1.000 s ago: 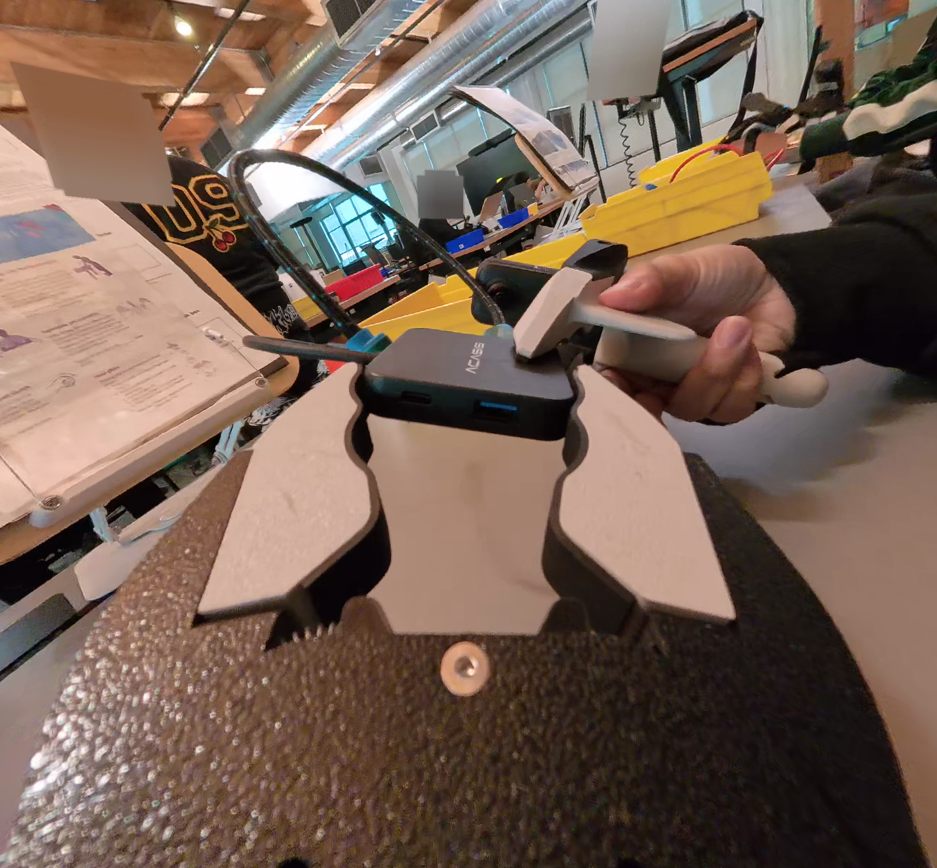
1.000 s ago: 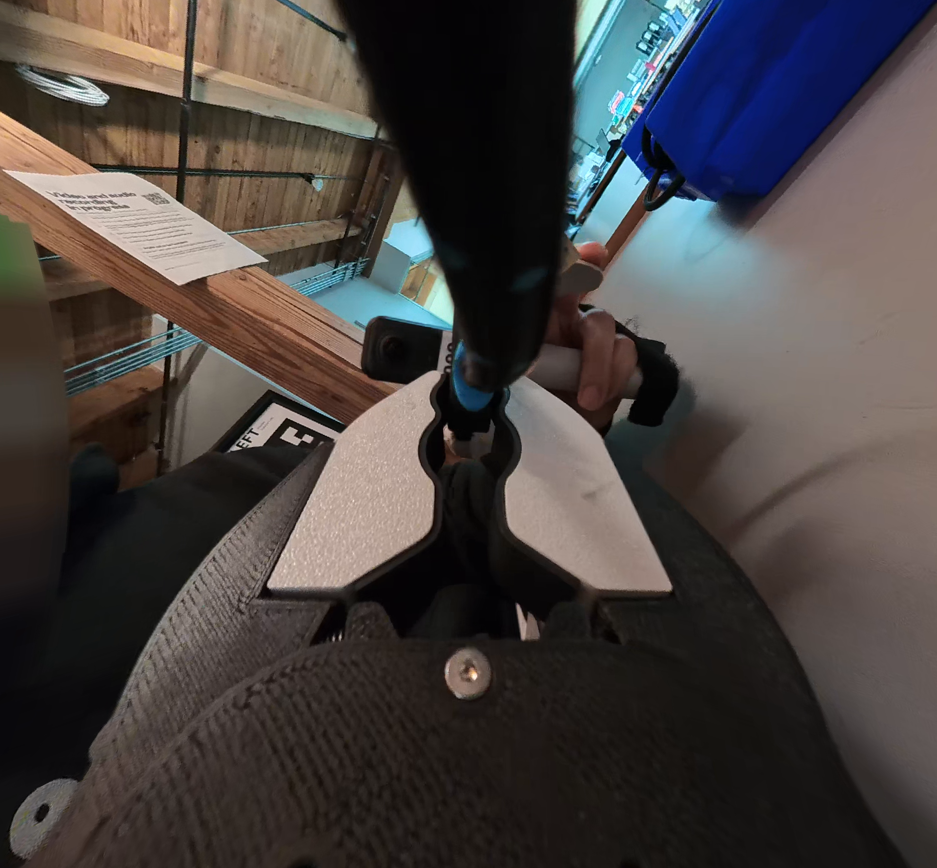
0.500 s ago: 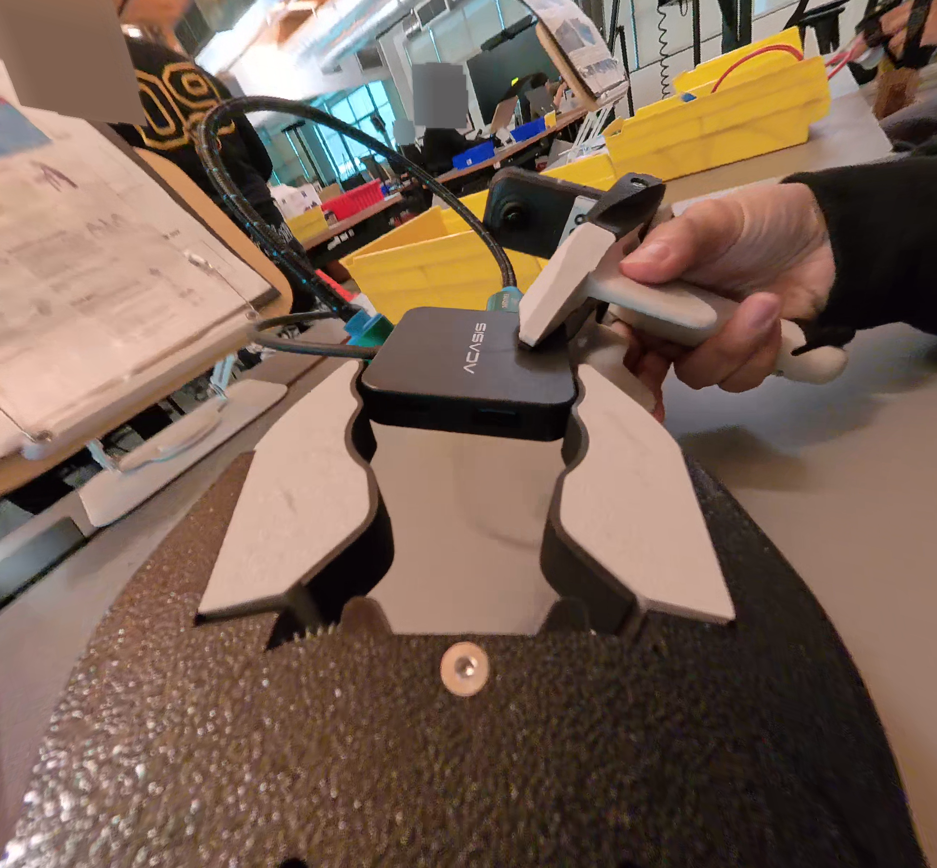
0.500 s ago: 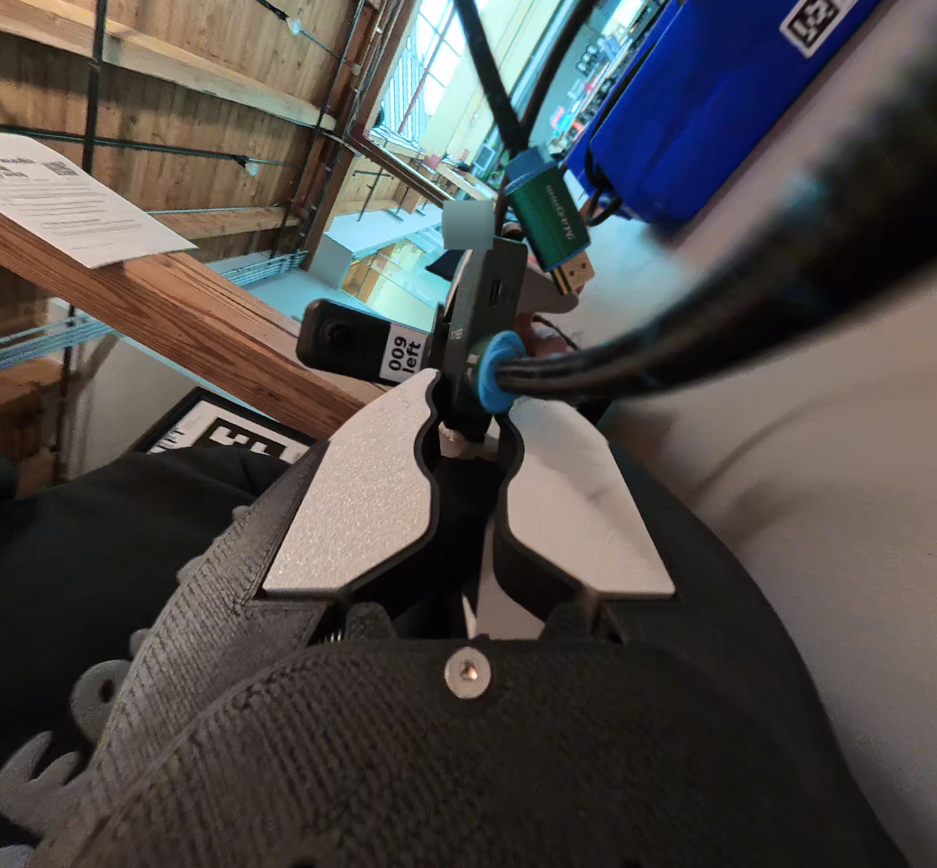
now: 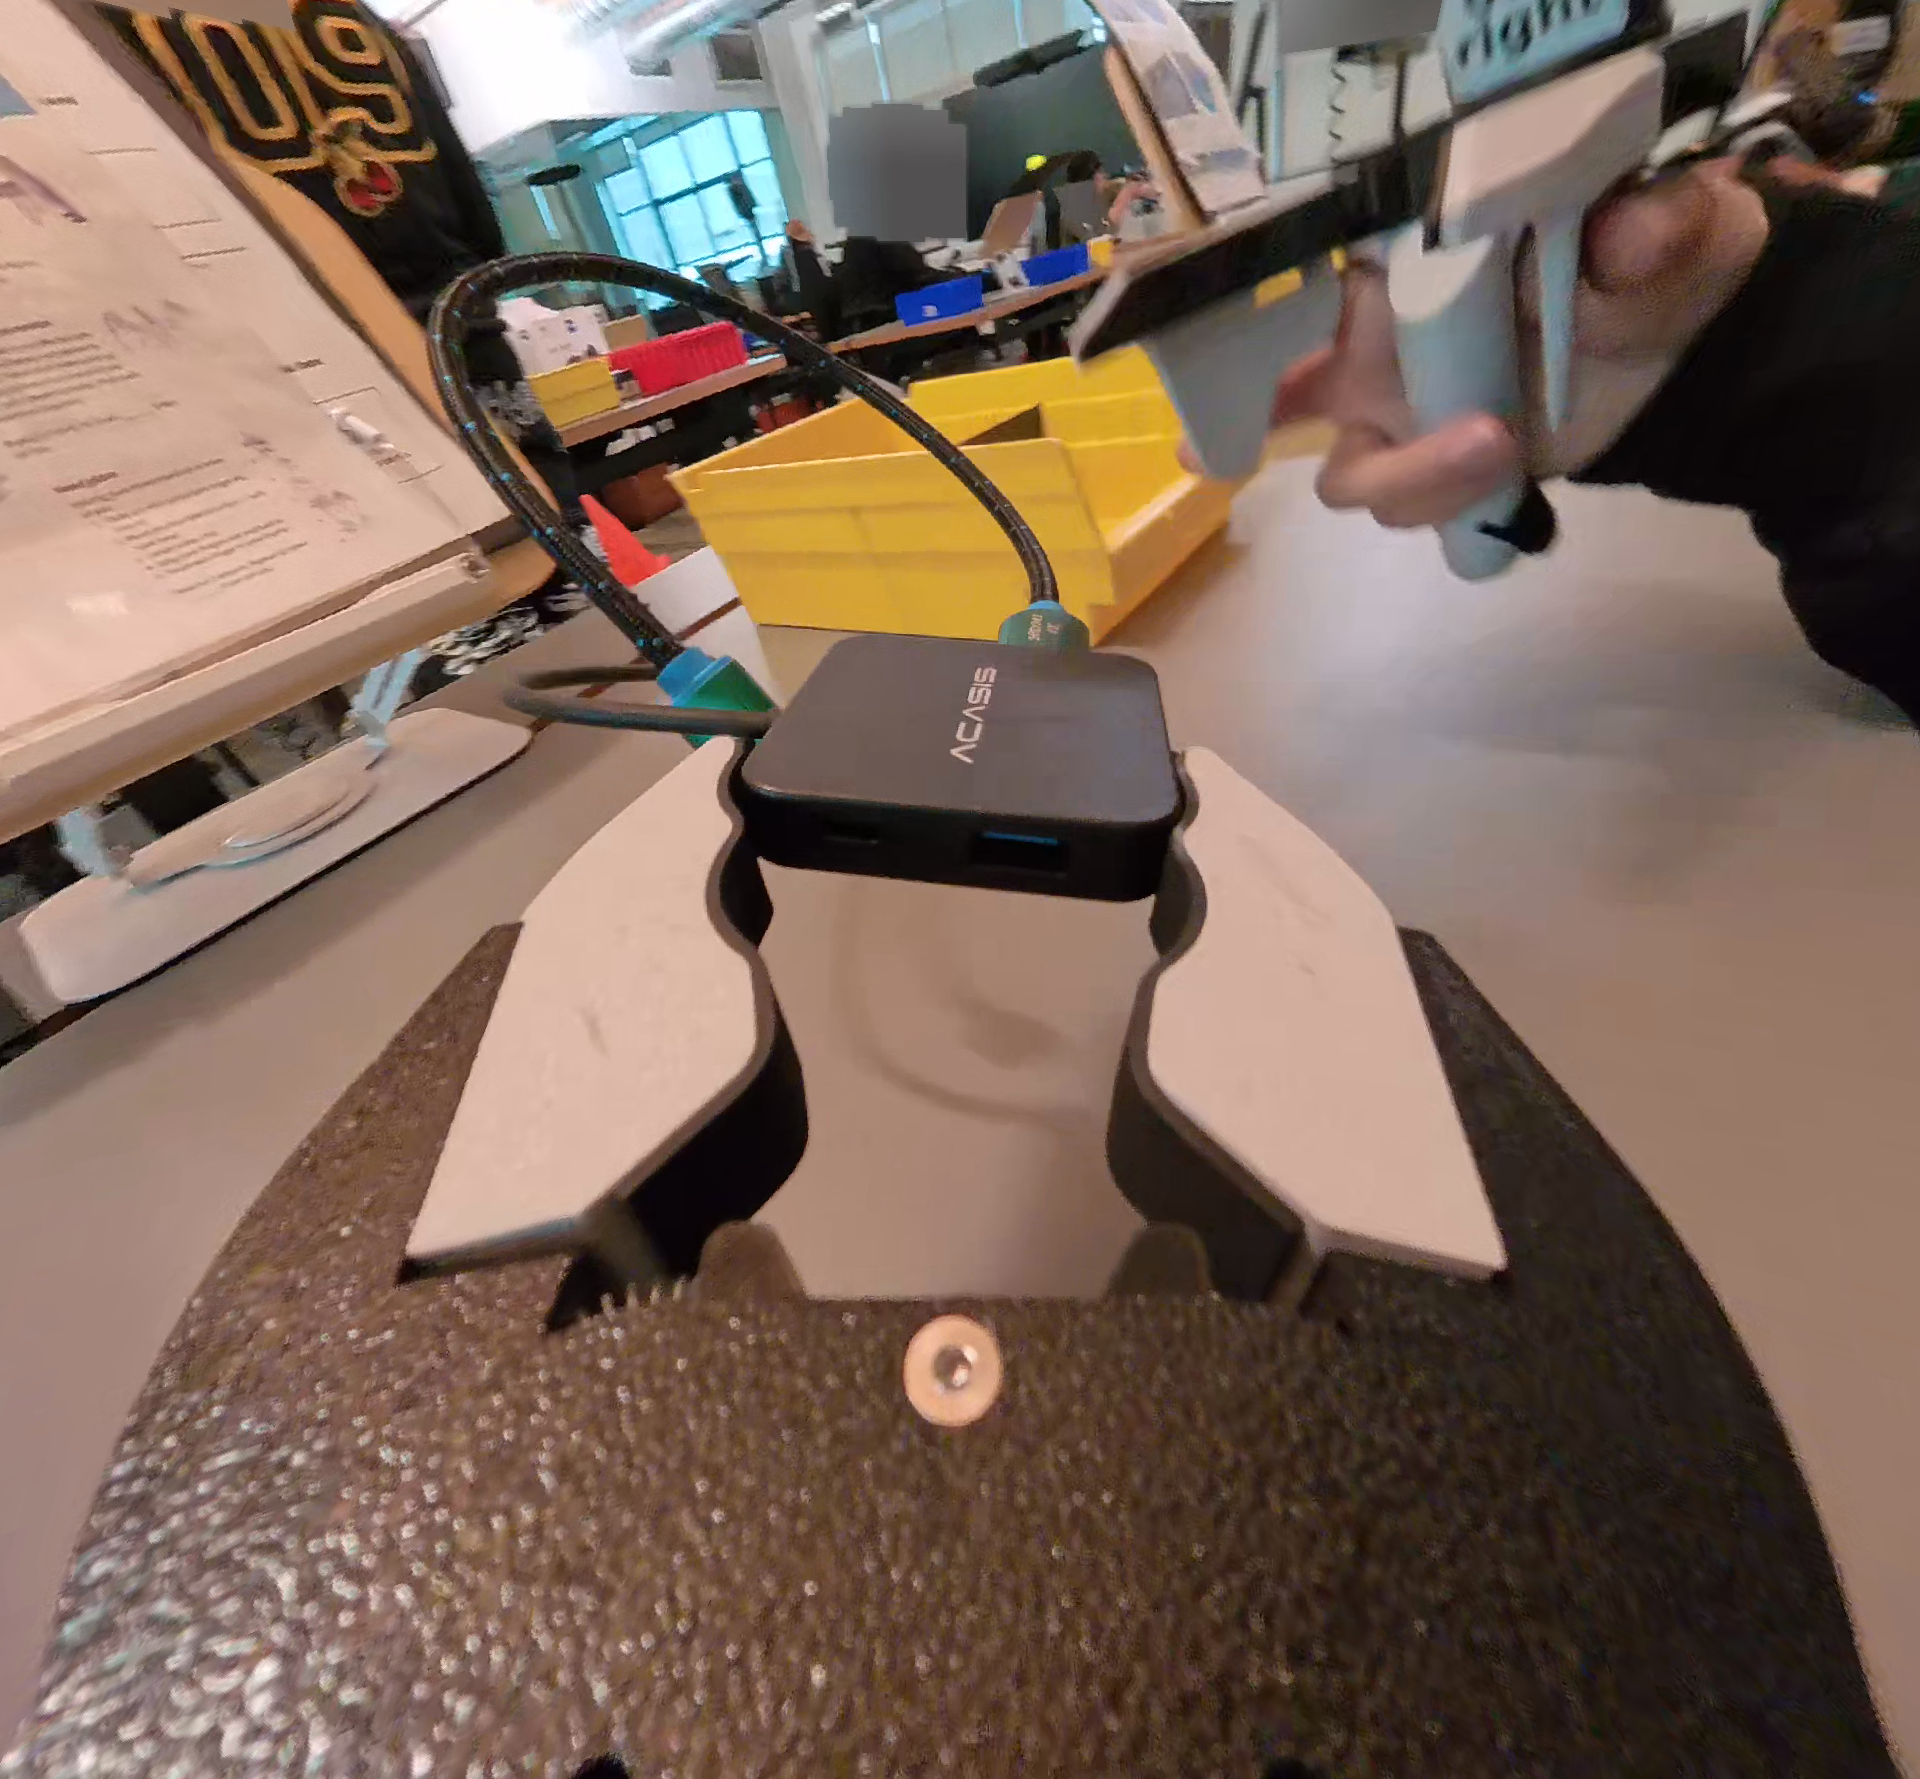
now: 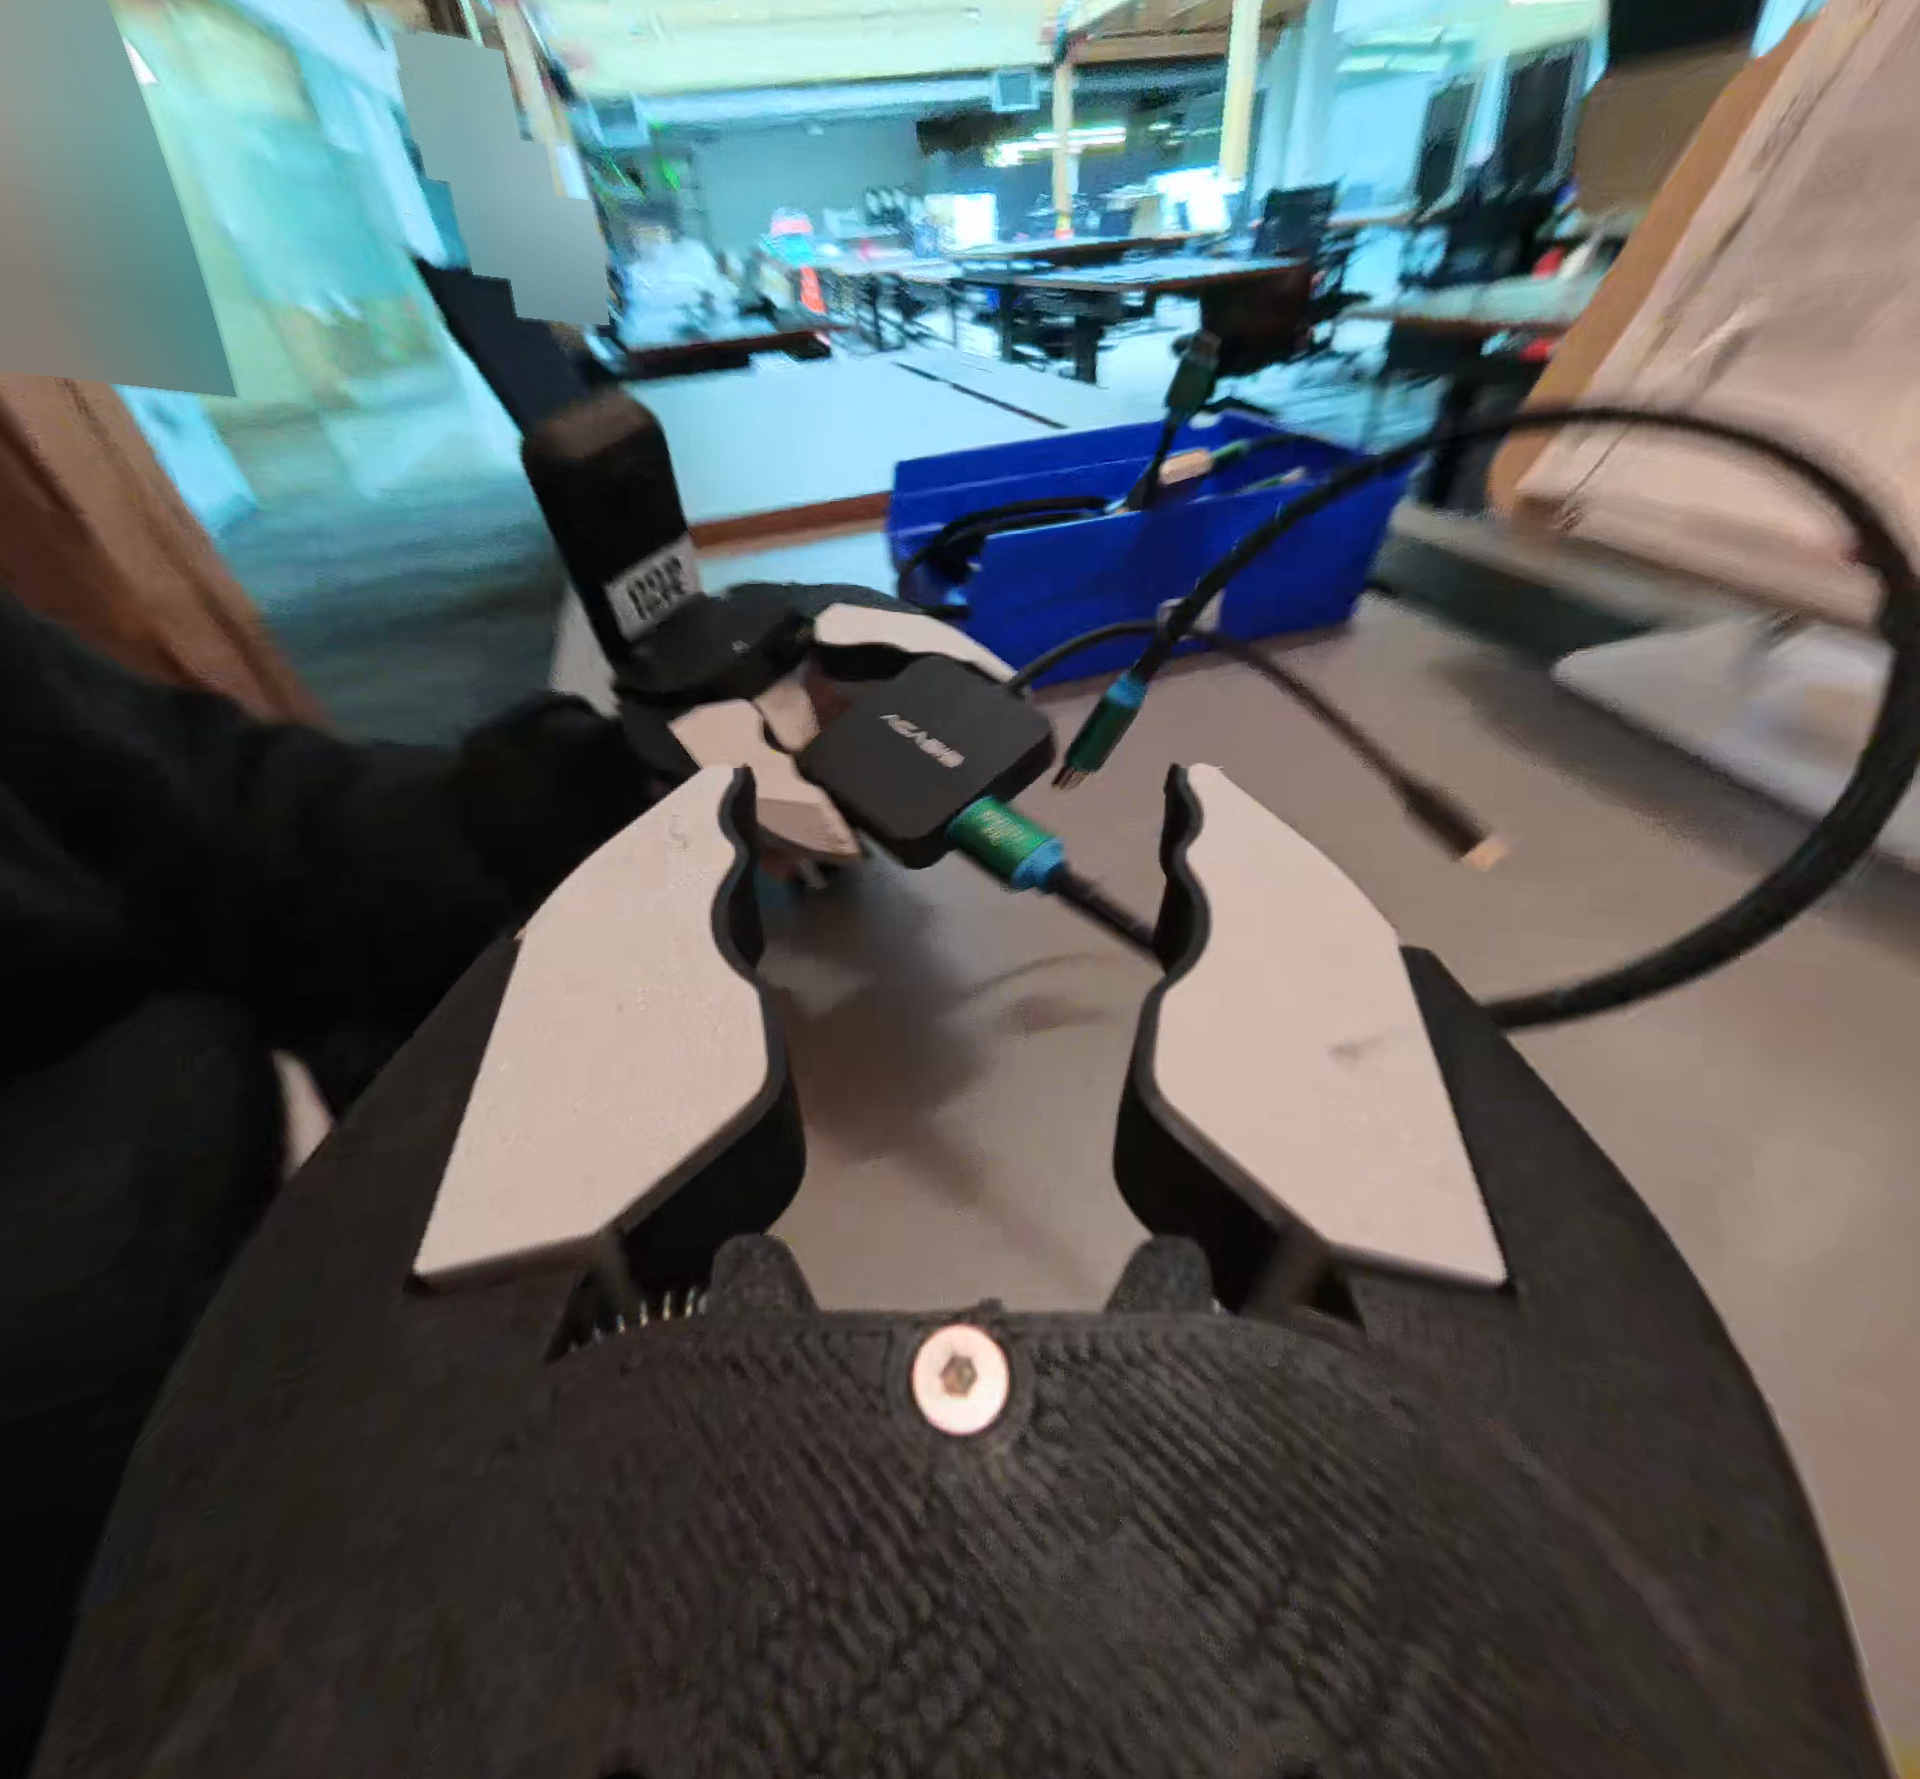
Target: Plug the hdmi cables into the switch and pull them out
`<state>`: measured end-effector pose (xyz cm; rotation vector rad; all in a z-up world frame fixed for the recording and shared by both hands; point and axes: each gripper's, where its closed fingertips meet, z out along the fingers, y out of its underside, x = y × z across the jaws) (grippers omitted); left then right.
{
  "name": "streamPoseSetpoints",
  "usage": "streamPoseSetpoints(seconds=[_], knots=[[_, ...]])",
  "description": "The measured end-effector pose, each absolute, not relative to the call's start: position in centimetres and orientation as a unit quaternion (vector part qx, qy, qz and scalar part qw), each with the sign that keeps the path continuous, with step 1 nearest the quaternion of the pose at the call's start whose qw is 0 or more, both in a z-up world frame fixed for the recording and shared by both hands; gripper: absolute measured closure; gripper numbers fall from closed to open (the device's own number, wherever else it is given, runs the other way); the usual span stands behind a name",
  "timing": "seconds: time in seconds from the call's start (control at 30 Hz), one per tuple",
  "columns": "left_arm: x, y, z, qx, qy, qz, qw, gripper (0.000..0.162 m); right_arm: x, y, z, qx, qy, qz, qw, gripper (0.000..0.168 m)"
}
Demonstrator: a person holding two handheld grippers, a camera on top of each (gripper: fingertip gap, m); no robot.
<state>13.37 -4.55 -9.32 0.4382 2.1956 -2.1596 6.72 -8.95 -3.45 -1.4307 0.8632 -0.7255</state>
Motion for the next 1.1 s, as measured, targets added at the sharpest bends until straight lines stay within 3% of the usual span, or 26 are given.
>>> streamPoseSetpoints(seconds=[0.1, 0.23, 0.37, 0.6, 0.7, 0.77, 0.9, 1.1], knots=[[11.2, -4.5, -9.4, 0.188, 0.700, -0.689, -0.019, 0.089, 6.3, -8.0, -4.4, -0.703, 0.313, -0.392, 0.504, 0.097], [8.8, -4.1, -10.0, 0.242, 0.696, -0.674, -0.056, 0.089, 6.0, -5.2, -7.6, -0.789, 0.275, -0.340, 0.432, 0.111], [7.3, -3.4, -9.9, 0.272, 0.684, -0.671, -0.089, 0.089, 6.0, -3.8, -8.7, -0.802, 0.279, -0.290, 0.441, 0.133], [7.0, -3.0, -9.8, 0.281, 0.679, -0.671, -0.099, 0.089, 4.8, -3.9, -9.3, -0.812, 0.275, -0.251, 0.449, 0.139], [6.9, -3.0, -9.8, 0.285, 0.678, -0.671, -0.098, 0.089, 4.8, -3.6, -9.3, -0.811, 0.271, -0.241, 0.460, 0.157], [6.9, -3.0, -9.9, 0.286, 0.679, -0.669, -0.095, 0.089, 4.9, -3.7, -9.4, -0.810, 0.276, -0.239, 0.460, 0.158], [6.8, -3.0, -10.0, 0.288, 0.679, -0.668, -0.096, 0.089, 4.7, -4.1, -10.1, -0.817, 0.284, -0.235, 0.443, 0.142], [6.8, -3.0, -10.0, 0.290, 0.678, -0.669, -0.093, 0.089, 4.9, -3.5, -10.2, -0.820, 0.279, -0.233, 0.442, 0.148]])
